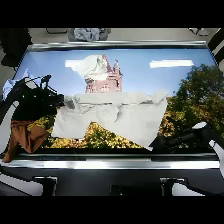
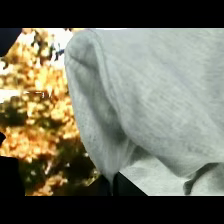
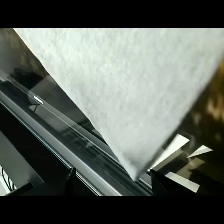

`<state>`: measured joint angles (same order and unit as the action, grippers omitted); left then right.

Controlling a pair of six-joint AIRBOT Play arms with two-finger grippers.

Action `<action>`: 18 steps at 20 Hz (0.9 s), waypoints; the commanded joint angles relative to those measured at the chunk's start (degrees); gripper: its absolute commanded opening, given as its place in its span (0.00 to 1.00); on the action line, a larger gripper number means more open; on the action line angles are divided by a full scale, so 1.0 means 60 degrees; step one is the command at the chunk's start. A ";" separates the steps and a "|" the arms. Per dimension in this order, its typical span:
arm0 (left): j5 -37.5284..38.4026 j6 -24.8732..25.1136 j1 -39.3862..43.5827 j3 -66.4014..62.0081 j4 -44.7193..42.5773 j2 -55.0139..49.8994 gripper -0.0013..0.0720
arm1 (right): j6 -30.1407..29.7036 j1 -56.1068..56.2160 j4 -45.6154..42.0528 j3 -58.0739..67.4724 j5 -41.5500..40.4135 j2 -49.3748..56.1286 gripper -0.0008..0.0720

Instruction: Fold the shirts.

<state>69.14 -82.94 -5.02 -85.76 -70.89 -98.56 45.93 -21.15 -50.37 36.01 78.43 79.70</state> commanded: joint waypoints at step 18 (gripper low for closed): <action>-0.4510 -0.2361 -0.0022 -0.2193 0.0244 0.8535 0.05 | 0.1687 0.0492 -0.3144 1.1191 -0.4022 -0.5788 0.08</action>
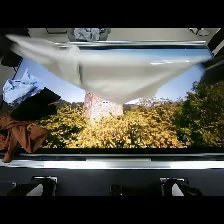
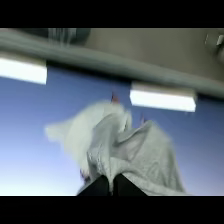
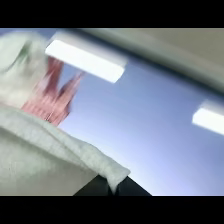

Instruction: Fold the shirts.

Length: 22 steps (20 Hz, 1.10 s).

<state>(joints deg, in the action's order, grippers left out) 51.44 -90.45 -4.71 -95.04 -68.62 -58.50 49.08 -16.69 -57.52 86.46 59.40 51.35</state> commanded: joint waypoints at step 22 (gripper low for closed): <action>0.1872 0.0117 0.0222 0.0856 -0.0994 -0.1177 0.06 | 0.1428 0.0335 -0.3133 0.4000 0.5508 0.4863 0.08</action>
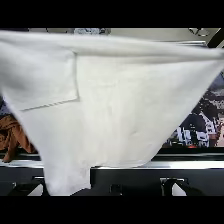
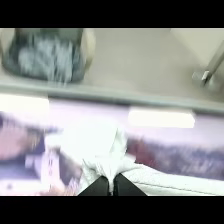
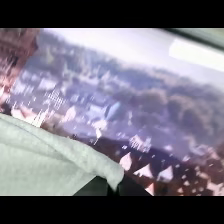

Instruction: Fold the shirts.

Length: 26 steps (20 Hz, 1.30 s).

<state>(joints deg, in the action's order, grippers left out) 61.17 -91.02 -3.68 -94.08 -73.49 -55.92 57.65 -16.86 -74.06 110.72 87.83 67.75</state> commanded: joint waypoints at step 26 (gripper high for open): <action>0.3016 0.1009 -0.0095 0.0663 -0.0801 -0.7118 0.06 | 0.0306 0.1137 -0.1053 -0.0044 0.1585 0.7100 0.08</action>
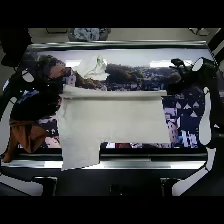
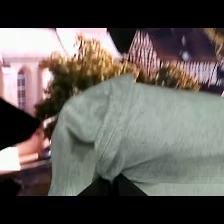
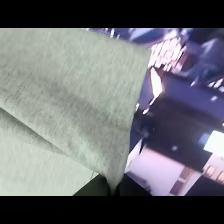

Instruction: Fold the shirts.

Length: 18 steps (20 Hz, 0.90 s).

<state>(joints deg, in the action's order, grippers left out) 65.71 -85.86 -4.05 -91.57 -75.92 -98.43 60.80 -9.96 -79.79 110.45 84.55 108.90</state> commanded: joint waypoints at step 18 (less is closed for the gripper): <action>0.5133 -0.0284 -0.1064 0.0062 0.0401 0.0699 0.60 | -0.0215 -0.1381 0.0178 -0.1075 0.3439 -0.1206 0.80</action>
<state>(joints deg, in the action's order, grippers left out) 92.44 -87.44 -8.34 -92.36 -74.17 -97.06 59.75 -14.46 -78.89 104.55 103.00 105.21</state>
